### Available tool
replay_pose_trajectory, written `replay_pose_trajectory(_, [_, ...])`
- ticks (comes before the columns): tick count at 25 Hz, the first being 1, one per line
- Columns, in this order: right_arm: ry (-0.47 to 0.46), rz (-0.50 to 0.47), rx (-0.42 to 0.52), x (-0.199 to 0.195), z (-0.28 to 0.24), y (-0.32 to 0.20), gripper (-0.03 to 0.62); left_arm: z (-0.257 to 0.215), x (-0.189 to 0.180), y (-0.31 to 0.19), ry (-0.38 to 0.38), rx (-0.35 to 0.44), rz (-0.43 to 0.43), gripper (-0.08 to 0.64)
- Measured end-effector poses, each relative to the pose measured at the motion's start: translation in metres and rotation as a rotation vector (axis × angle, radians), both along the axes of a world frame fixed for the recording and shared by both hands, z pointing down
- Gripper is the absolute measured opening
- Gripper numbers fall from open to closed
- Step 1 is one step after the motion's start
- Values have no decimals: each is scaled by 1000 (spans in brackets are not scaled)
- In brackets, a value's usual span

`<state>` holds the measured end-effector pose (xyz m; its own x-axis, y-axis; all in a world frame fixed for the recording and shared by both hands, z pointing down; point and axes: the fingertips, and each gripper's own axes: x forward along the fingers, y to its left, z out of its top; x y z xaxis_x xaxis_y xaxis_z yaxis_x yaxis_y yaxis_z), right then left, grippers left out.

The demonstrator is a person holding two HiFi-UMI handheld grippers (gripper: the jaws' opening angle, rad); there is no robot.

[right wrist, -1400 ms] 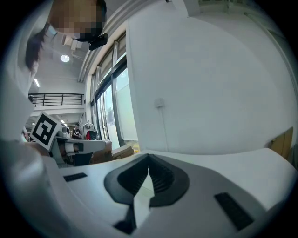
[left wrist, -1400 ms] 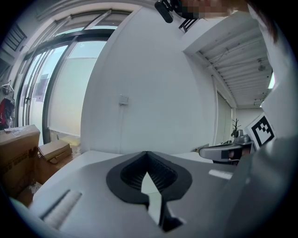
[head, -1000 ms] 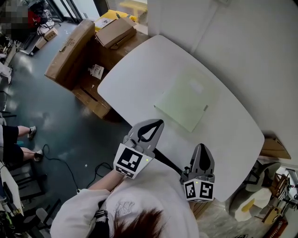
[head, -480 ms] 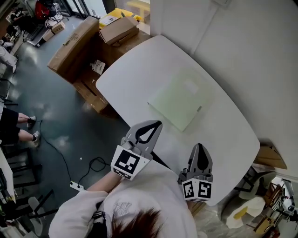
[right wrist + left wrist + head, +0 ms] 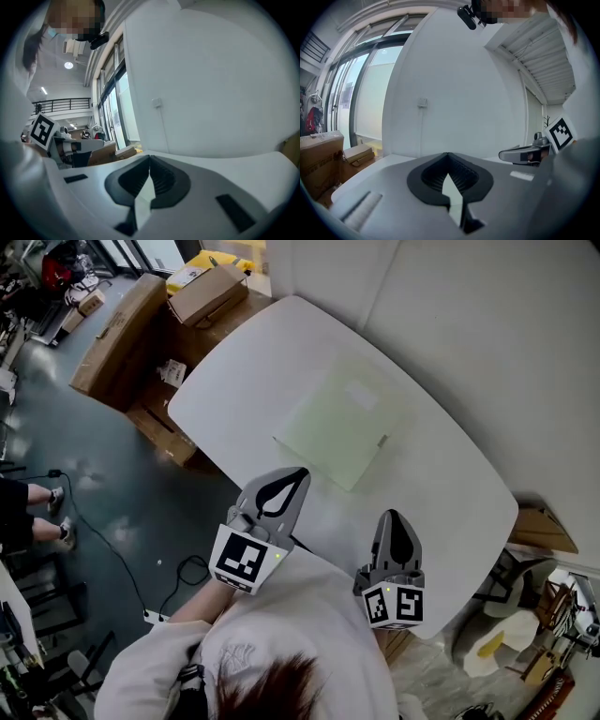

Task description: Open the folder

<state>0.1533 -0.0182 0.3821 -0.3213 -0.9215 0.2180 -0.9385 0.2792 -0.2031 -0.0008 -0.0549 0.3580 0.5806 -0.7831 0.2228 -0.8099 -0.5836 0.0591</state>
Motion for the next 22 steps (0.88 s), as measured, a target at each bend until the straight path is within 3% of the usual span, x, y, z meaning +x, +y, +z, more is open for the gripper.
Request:
replay_pose_trajectory(10, [21,29,-9,-4,1,-21,8,6,8,-29,-8,-15,75,2])
replay_pose_trajectory(22, [36,46,-54,-5,41,-47,6,28,8,-51,-58,-34,126,2])
